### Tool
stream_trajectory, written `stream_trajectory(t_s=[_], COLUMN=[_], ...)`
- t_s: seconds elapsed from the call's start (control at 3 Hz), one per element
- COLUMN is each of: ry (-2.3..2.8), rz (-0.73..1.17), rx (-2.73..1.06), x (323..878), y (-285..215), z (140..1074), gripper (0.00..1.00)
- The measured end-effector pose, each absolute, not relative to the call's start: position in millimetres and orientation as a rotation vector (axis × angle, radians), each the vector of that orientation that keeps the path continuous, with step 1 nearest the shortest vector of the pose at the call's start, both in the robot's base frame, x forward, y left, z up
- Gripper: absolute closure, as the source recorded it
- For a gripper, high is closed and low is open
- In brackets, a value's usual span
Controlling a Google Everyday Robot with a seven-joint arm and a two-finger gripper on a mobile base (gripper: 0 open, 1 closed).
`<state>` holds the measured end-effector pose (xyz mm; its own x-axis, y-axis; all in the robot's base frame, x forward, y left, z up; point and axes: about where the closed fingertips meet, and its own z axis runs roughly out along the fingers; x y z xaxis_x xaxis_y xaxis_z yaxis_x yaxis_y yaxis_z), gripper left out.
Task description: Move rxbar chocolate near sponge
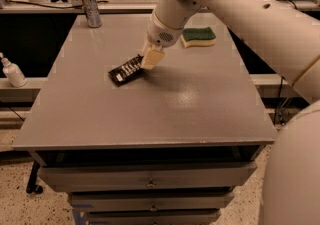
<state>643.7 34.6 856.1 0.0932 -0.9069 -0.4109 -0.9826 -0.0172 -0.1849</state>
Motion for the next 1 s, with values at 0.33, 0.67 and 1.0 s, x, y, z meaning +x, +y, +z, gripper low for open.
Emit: stream_trajectory(t_s=[0.33, 0.67, 1.0], ry=[1.918, 1.939, 1.939], rz=[0.15, -0.013, -0.013], rx=[-1.869, -1.719, -1.719], x=[640, 635, 635], y=[-13, -80, -80], z=[876, 910, 910], gripper=[1.0, 1.0, 1.0])
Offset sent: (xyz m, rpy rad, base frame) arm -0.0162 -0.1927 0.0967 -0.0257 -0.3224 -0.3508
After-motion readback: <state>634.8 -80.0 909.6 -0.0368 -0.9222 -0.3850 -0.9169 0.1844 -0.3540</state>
